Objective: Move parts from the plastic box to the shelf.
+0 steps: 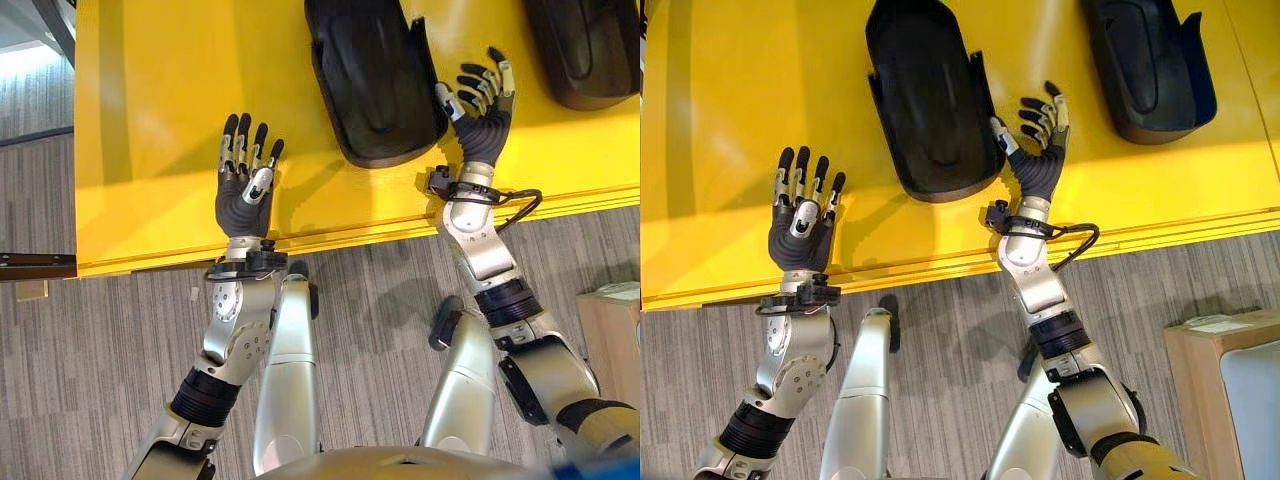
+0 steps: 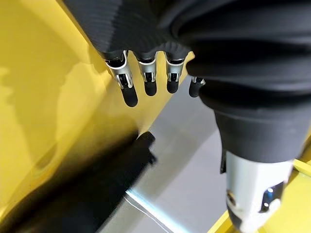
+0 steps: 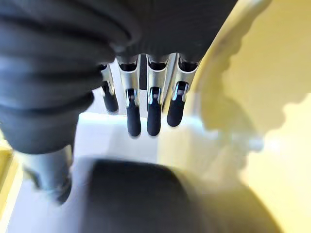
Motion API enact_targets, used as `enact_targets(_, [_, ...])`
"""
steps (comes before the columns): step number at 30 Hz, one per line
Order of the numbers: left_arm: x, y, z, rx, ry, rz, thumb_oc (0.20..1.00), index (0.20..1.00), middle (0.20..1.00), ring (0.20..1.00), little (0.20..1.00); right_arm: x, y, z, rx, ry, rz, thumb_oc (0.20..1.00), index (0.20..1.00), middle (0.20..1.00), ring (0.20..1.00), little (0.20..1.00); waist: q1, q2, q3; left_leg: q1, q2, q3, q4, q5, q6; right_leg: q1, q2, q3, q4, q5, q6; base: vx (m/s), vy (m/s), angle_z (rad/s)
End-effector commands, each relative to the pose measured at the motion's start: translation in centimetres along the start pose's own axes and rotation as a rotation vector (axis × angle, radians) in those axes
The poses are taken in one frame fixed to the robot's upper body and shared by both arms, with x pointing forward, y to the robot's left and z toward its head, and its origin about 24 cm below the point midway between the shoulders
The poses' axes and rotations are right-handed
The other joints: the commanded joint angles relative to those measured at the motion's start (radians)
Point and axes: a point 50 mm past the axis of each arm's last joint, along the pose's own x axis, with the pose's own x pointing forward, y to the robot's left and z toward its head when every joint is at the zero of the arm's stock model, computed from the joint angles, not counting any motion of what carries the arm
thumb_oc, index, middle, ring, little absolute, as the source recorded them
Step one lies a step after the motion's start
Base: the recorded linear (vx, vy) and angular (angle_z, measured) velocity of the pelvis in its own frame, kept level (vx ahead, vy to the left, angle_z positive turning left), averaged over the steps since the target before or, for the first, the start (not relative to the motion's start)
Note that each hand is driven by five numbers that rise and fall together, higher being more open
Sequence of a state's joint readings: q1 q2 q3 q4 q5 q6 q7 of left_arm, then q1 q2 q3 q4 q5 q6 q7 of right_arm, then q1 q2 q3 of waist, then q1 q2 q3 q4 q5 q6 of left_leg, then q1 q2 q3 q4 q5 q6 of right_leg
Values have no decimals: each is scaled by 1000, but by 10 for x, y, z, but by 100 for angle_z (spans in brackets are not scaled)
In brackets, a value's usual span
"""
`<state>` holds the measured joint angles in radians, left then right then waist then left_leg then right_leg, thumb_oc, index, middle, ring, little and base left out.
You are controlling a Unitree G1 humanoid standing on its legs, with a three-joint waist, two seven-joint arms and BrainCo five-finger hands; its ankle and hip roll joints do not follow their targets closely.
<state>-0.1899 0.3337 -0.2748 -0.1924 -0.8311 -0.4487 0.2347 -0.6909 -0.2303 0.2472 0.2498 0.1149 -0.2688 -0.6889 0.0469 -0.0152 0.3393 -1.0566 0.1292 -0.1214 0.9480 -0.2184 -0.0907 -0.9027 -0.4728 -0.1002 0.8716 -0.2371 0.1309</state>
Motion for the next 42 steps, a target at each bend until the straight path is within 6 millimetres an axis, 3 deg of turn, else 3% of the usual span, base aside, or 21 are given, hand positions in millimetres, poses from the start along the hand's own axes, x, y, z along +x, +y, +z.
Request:
enact_targets(1, [-23, 21, -27, 70, 168, 133, 1000, 1000, 1000, 1000, 1000, -3, -12, -1, 42, 5, -71, 1000, 1000, 1000, 1000, 1000, 13, 19, 98, 26, 11, 13, -78, 7, 21, -44, -19, 20, 70, 1, -11, 0, 0, 0])
enact_targets(9, [-23, 18, -26, 65, 169, 117, 1000, 1000, 1000, 1000, 1000, -7, -19, 43, 152, -193, -80, 1000, 1000, 1000, 1000, 1000, -6, 12, 93, 29, 17, 18, -88, 10, 17, -48, -13, 24, 61, 3, -9, 0, 1, -1])
enact_targets(19, [-24, 19, -23, 83, 167, 111, 1000, 1000, 1000, 1000, 1000, -31, -23, 69, 271, -292, 4, 1000, 1000, 1000, 1000, 1000, -32, -1, 98, 43, 26, 23, -99, 15, 14, -42, -1, 26, 49, 10, -6, -2, 1, -2])
enact_targets(22, [-27, 21, -21, 95, 162, 111, 1000, 1000, 1000, 1000, 1000, -39, -27, 73, 227, -324, 46, 1000, 1000, 1000, 1000, 1000, -39, -6, 97, 47, 28, 23, -109, 20, 12, -39, 0, 24, 40, 16, -4, -2, -7, -5])
enact_targets(26, [-28, 24, -11, 144, 120, 98, 1000, 1000, 1000, 1000, 1000, -49, -41, 73, -18, -409, 95, 1000, 1000, 1000, 1000, 1000, -48, -14, 94, 54, 33, 20, -121, 24, 6, -33, 7, 22, 30, 19, 0, 1, -8, -4])
enact_targets(29, [-30, 27, -5, 171, 99, 92, 1000, 1000, 1000, 1000, 1000, -55, -53, 66, -310, -474, 158, 1000, 1000, 1000, 1000, 1000, -56, -21, 93, 64, 38, 21, -130, 26, 4, -24, 9, 19, 19, 26, 8, 0, -8, -5])
enact_targets(30, [-31, 27, -5, 170, 99, 93, 1000, 1000, 1000, 1000, 1000, -55, -53, 66, -313, -474, 158, 1000, 1000, 1000, 1000, 1000, -56, -19, 92, 65, 38, 21, -131, 26, 3, -23, 9, 19, 19, 26, 8, 4, -11, -7])
enact_targets(31, [-31, 28, -3, 176, 87, 89, 1000, 1000, 1000, 1000, 1000, -58, -62, 58, -468, -486, 183, 1000, 1000, 1000, 1000, 1000, -59, -24, 91, 68, 39, 22, -136, 27, 2, -21, 9, 19, 16, 28, 11, 0, 0, 0])
enact_targets(32, [-31, 28, -3, 175, 88, 89, 1000, 1000, 1000, 1000, 1000, -58, -62, 57, -470, -486, 183, 1000, 1000, 1000, 1000, 1000, -59, -23, 90, 69, 39, 22, -137, 27, 2, -21, 9, 18, 15, 28, 11, 9, -14, 7])
enact_targets(34, [-32, 30, 2, 196, 66, 82, 1000, 1000, 1000, 1000, 1000, -58, -81, 44, -851, -567, 216, 1000, 1000, 1000, 1000, 1000, -62, -26, 84, 72, 43, 19, -139, 25, -2, -18, 9, 16, 11, 29, 16, 19, -11, 5])
enact_targets(38, [-29, 29, 5, 198, 54, 55, 1000, 1000, 1000, 1000, 1000, -54, -94, 29, -1230, -658, 313, 1000, 1000, 1000, 1000, 1000, -59, -31, 76, 76, 47, 15, -146, 26, -8, -13, 10, 14, 8, 31, 21, 11, -10, -3])
enact_targets(42, [-25, 28, 3, 198, 62, 34, 1000, 1000, 1000, 1000, 1000, -53, -98, 25, -1396, -718, 398, 1000, 1000, 1000, 1000, 1000, -58, -34, 73, 75, 47, 15, -145, 25, -10, -11, 7, 13, 5, 35, 24, 3, -2, 4])
